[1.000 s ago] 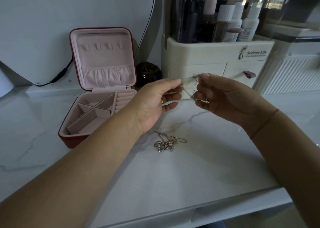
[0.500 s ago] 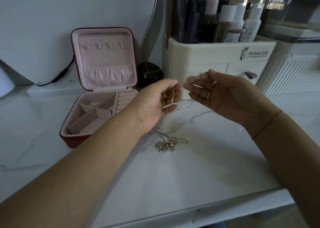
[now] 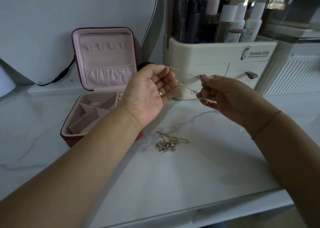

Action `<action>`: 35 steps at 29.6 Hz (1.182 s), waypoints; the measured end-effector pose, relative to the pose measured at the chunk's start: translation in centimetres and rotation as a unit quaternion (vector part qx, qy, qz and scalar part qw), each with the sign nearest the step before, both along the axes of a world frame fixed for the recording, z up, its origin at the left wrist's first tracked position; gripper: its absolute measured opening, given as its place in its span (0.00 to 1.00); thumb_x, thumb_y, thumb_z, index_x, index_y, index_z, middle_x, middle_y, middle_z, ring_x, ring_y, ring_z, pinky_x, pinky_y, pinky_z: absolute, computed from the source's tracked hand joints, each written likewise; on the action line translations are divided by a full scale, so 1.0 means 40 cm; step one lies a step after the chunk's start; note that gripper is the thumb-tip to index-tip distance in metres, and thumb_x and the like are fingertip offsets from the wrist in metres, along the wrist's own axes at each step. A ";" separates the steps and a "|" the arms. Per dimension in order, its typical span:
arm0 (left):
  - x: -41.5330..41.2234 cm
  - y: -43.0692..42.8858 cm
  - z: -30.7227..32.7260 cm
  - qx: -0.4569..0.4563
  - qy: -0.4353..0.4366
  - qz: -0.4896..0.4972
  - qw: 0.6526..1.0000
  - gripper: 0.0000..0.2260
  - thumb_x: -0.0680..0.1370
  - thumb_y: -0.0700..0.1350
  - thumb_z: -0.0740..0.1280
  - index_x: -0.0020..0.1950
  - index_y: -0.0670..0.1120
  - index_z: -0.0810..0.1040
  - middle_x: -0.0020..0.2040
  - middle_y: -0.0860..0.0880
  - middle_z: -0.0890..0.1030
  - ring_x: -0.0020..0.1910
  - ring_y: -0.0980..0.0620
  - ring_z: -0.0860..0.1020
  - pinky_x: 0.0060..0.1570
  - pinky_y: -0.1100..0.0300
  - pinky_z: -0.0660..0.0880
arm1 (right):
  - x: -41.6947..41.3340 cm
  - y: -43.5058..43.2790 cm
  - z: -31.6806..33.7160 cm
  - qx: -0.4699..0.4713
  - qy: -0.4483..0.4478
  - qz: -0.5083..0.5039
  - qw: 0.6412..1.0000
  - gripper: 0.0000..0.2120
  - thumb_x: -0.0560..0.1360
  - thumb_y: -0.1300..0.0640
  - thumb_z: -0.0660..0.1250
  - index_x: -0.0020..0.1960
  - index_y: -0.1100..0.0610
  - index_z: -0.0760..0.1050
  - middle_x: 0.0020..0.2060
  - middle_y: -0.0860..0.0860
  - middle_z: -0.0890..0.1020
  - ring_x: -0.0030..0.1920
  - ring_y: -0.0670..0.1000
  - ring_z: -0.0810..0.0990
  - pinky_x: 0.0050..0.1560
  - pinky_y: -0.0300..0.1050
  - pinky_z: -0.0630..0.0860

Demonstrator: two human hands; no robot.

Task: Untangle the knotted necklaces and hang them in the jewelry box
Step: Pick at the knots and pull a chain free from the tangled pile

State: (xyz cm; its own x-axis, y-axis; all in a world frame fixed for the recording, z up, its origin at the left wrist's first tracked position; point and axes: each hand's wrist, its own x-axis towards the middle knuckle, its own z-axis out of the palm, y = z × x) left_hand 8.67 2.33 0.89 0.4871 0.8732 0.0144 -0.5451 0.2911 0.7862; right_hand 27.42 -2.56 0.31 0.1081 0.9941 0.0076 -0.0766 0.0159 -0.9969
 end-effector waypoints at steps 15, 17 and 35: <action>0.023 -0.021 -0.030 0.166 0.336 0.030 0.927 0.05 0.75 0.44 0.69 0.41 0.45 0.78 0.31 0.52 0.72 0.22 0.59 0.65 0.28 0.64 0.67 | -0.006 -0.008 0.004 0.187 -0.116 -0.145 0.965 0.06 0.79 0.59 0.63 0.45 0.60 0.75 0.41 0.57 0.82 0.38 0.49 0.80 0.40 0.40 0.76; 0.027 -0.030 -0.035 0.179 0.348 0.015 0.920 0.04 0.74 0.44 0.71 0.44 0.46 0.78 0.32 0.52 0.71 0.21 0.60 0.64 0.27 0.64 0.64 | -0.010 -0.011 0.007 0.206 -0.112 -0.127 0.964 0.05 0.78 0.60 0.64 0.44 0.59 0.75 0.39 0.54 0.83 0.39 0.50 0.82 0.40 0.40 0.77; 0.032 -0.044 -0.034 0.248 0.301 0.027 0.921 0.08 0.74 0.45 0.71 0.53 0.49 0.83 0.47 0.53 0.85 0.48 0.63 0.81 0.48 0.76 0.72 | -0.033 -0.018 0.007 0.217 -0.136 0.006 0.967 0.07 0.71 0.56 0.68 0.46 0.58 0.80 0.28 0.47 0.77 0.31 0.44 0.70 0.33 0.35 0.69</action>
State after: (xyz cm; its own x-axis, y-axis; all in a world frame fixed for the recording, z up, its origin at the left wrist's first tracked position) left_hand 9.95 0.58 -0.47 0.4937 0.8547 0.1601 0.0287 -0.2001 0.9794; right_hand 26.10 -3.28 0.60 0.0319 0.8918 0.4513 0.1852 0.4384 -0.8795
